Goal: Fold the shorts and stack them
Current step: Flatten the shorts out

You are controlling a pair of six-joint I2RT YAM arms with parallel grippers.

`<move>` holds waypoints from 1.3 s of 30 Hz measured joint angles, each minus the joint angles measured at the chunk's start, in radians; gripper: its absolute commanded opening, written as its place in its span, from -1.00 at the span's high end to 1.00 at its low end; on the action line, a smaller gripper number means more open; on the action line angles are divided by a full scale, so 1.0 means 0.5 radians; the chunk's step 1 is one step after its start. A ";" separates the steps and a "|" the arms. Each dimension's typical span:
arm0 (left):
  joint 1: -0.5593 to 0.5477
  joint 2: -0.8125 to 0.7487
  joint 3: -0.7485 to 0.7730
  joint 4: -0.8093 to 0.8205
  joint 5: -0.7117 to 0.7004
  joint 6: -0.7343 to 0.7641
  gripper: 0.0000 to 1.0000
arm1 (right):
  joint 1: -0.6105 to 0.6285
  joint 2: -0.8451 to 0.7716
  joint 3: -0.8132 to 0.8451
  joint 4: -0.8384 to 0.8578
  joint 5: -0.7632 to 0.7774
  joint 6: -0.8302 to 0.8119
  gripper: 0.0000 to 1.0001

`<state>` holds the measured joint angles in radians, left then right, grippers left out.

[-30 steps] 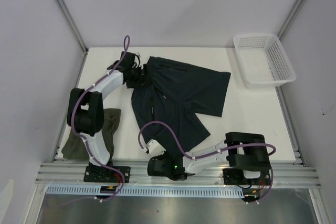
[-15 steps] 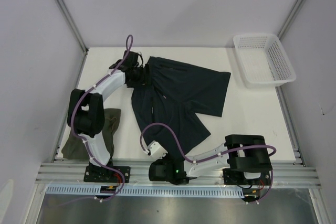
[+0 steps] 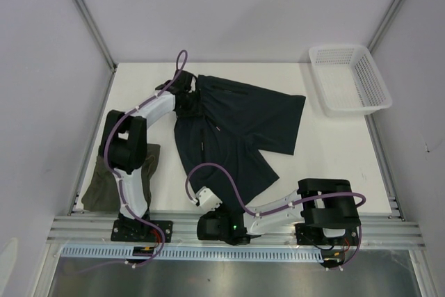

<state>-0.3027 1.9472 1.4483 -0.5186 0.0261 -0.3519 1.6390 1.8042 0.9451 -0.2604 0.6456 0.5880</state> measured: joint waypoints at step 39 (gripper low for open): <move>0.903 -0.996 -1.270 0.722 0.591 -0.505 1.00 | 0.036 -0.043 -0.056 0.078 -0.004 -0.119 1.00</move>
<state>0.1486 1.4490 0.8131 -0.1577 0.3218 -0.6044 1.6569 1.7824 0.9173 -0.2214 0.6437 0.5285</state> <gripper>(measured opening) 0.014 0.009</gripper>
